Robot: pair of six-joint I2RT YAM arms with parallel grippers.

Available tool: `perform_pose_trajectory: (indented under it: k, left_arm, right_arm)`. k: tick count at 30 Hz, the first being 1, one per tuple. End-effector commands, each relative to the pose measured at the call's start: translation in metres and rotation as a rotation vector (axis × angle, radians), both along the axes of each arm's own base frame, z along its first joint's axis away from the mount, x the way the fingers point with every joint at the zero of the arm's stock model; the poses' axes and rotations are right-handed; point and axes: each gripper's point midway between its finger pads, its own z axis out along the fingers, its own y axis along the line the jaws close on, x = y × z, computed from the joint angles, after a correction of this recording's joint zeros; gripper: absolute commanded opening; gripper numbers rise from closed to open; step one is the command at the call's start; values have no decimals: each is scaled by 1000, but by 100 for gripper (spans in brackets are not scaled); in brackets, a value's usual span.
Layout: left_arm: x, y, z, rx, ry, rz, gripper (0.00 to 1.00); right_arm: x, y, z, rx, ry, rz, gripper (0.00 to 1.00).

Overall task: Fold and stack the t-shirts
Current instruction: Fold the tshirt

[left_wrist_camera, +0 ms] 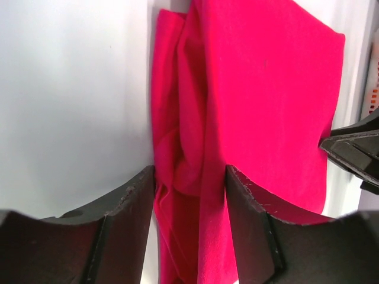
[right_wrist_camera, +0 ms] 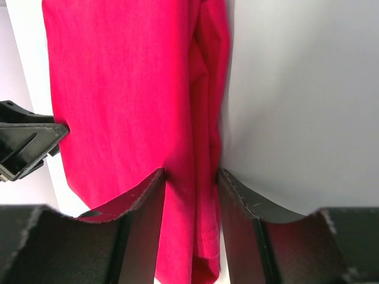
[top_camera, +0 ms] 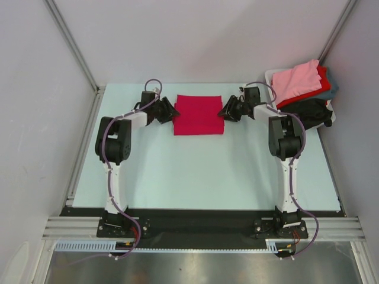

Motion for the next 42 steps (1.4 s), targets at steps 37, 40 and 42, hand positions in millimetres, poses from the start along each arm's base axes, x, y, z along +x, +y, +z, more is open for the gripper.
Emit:
perform_pose_trajectory:
  k: [37,40,42]
  left_arm:
    - [19,-20,42,191,-154,-19,63]
    - [21,-20,36,194,-138,-16,62]
    - [21,-20,34,195,-135,-15,60]
  right_arm:
    - [-25,-9,20,-34,2,6,45]
    - [-23,-8,22,-29,-2,6,45]
    - [-21,-8,20,-28,2,5,43]
